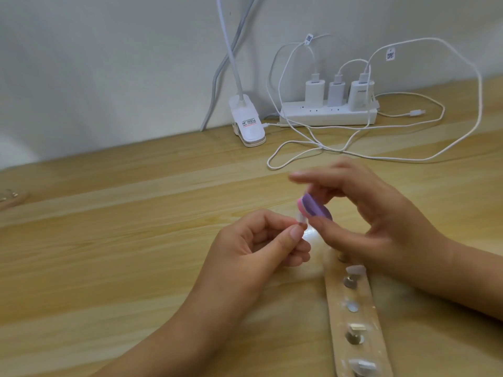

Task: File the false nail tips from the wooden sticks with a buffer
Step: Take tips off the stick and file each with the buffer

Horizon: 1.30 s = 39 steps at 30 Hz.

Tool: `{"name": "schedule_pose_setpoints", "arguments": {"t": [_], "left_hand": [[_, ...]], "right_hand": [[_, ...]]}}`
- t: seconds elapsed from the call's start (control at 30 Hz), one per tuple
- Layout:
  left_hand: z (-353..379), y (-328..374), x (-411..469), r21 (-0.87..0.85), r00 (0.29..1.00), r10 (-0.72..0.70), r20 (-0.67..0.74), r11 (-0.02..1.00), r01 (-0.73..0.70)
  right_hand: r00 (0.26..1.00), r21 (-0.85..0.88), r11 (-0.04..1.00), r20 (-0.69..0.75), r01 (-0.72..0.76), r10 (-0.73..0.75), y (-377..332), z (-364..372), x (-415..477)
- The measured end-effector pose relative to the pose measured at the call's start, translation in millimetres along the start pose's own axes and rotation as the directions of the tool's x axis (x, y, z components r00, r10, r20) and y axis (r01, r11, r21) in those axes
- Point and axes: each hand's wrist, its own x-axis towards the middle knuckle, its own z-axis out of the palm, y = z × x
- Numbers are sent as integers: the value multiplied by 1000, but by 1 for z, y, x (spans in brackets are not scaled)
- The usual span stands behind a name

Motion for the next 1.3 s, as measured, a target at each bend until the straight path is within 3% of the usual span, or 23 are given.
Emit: {"name": "schedule_pose_setpoints", "arguments": {"t": [0.1,0.7,1.3], "left_hand": [[0,1,0,-6,1000,5,2,1000,-5],[2,6,0,-23,1000,28,-4,999,-28],[1,7,-1,-41,1000,4,-27,999,-5]], "right_hand": [[999,-56,998,15,42,-41,-1,0,1],[996,26,996,28,83,-83,-2,-1,1],[1000,142,990,22,9,-12,-2,1,-1]]}}
